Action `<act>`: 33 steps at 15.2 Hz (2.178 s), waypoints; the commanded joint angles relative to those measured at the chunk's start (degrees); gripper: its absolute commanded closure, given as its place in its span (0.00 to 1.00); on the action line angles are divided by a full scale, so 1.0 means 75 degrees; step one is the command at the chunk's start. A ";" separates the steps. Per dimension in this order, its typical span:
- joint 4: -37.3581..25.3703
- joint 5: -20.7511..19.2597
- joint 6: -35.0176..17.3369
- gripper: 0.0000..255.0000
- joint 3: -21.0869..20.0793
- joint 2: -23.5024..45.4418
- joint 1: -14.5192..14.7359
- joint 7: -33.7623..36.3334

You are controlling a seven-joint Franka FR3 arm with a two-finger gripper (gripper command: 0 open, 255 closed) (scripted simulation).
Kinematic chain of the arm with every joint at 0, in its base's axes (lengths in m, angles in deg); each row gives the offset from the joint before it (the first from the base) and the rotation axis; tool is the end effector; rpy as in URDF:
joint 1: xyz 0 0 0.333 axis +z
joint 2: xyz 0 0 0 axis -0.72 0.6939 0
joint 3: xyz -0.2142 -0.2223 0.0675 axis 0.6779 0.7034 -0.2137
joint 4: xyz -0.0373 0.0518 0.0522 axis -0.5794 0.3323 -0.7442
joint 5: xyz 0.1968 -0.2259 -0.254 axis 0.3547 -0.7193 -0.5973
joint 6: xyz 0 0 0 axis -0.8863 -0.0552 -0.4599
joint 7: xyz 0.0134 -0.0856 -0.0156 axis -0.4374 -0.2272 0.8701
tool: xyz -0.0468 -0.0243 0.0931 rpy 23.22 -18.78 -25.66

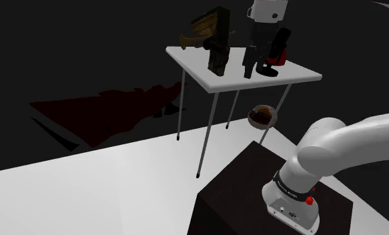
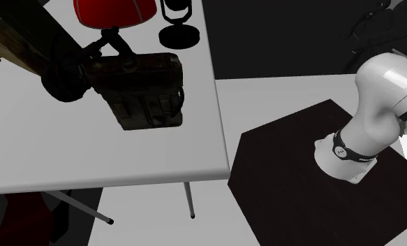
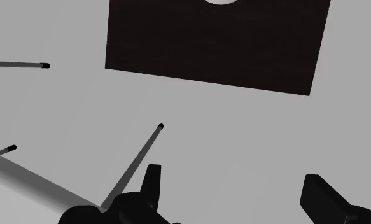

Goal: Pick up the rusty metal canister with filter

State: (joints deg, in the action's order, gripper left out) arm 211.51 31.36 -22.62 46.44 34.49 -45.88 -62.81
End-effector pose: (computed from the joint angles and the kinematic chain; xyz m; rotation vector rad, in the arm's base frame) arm 0.3009 0.0201 0.6135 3.0685 0.0853 -0.1177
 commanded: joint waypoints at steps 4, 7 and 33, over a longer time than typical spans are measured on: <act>-0.0568 -0.0121 -0.0252 0.00 0.0236 0.0789 -0.0158 -0.0120; -0.1212 -0.0198 -0.0434 0.00 0.0463 0.1583 -0.0295 -0.0239; -0.6083 0.0328 -0.0727 0.00 0.1678 0.6641 -0.1117 -0.1095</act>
State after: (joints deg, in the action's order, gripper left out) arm 164.47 33.88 -26.97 59.06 84.65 -54.33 -71.12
